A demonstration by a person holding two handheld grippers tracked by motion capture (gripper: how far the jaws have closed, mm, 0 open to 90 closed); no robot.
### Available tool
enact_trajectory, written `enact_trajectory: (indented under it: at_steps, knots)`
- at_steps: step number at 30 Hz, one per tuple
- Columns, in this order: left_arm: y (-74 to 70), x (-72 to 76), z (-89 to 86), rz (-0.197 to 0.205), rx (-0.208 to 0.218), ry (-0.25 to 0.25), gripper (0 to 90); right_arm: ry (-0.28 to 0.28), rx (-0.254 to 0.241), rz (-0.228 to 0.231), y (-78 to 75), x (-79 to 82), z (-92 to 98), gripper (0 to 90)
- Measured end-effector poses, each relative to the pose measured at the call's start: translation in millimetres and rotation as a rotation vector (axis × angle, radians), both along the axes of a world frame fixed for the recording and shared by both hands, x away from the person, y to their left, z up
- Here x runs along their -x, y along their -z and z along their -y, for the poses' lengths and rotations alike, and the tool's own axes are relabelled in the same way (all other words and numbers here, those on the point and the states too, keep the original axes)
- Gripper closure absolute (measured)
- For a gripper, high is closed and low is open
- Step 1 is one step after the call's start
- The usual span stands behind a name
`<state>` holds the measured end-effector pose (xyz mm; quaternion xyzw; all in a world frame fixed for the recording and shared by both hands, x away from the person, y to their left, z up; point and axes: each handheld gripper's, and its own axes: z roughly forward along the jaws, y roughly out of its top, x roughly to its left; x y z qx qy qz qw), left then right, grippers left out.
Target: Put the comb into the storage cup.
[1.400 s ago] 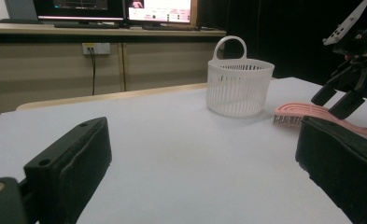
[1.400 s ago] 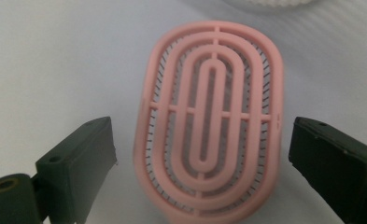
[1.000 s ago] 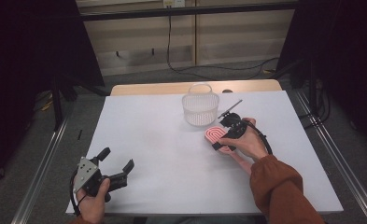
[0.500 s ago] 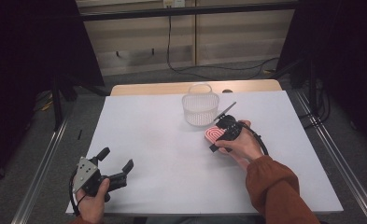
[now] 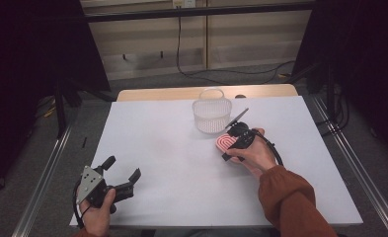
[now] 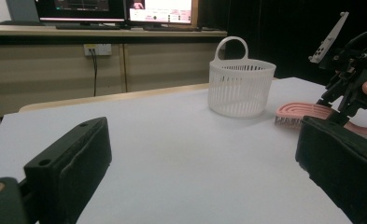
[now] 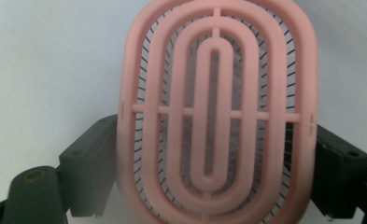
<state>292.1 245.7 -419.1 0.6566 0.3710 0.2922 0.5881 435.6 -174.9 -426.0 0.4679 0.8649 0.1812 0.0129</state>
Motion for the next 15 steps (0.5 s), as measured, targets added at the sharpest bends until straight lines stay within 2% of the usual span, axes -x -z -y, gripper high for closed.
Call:
enact_trajectory:
  at_steps: [5,15]
  knots:
    - [0.0,-0.1,-0.3,0.001,0.002,-0.001,3.5,0.007,0.011,0.003,0.0,-0.5,-1.1,18.9]
    - [0.2,-0.2,-0.1,-0.001,0.003,-0.002,3.6,0.013,0.038,0.01,2.5,-1.0,-5.7,16.2]
